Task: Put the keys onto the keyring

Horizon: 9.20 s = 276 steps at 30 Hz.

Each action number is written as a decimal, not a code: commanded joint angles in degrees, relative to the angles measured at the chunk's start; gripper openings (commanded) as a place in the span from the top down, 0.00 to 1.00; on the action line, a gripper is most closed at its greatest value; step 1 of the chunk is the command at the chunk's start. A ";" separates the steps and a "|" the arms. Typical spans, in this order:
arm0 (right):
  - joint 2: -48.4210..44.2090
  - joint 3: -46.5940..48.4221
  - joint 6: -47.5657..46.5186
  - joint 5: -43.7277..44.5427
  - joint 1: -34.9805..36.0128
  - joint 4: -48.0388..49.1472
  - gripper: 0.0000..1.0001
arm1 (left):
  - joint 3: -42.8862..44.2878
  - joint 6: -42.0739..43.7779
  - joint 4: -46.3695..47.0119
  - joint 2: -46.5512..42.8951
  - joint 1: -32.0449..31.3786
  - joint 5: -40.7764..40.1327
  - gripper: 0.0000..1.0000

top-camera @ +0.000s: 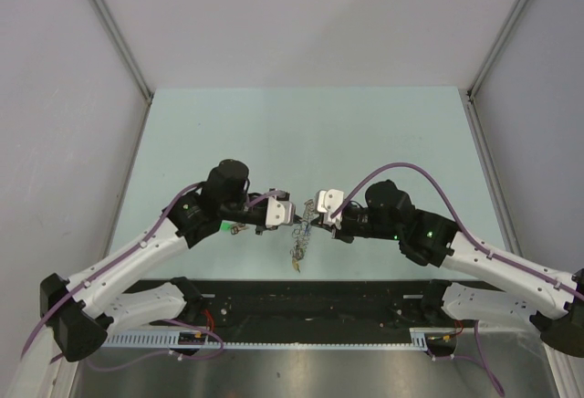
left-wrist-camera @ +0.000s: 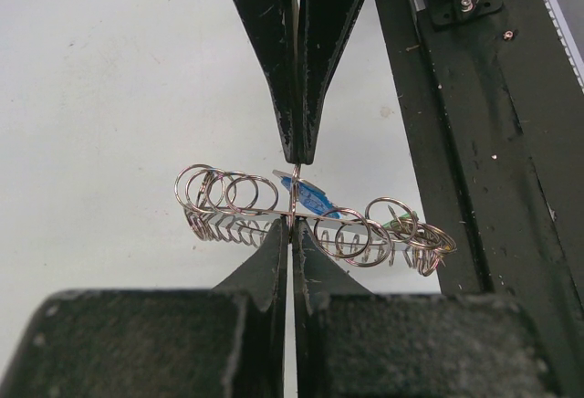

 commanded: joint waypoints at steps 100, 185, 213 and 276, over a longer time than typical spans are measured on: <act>6.14 -20.87 74.55 22.62 -6.34 -11.45 0.75 | -8.45 -18.37 6.72 -15.70 1.93 -35.23 1.00; 33.65 1.10 26.30 0.30 -18.64 -2.12 0.74 | -10.29 -19.07 8.92 -19.04 3.07 -49.03 1.00; 40.15 4.18 24.45 -2.86 -19.08 -1.96 0.81 | -9.94 -18.90 8.48 -18.08 3.34 -47.71 1.00; 1.05 13.67 -5.26 12.08 -1.86 -9.87 1.00 | 7.46 -1.94 5.76 4.87 3.16 2.47 1.00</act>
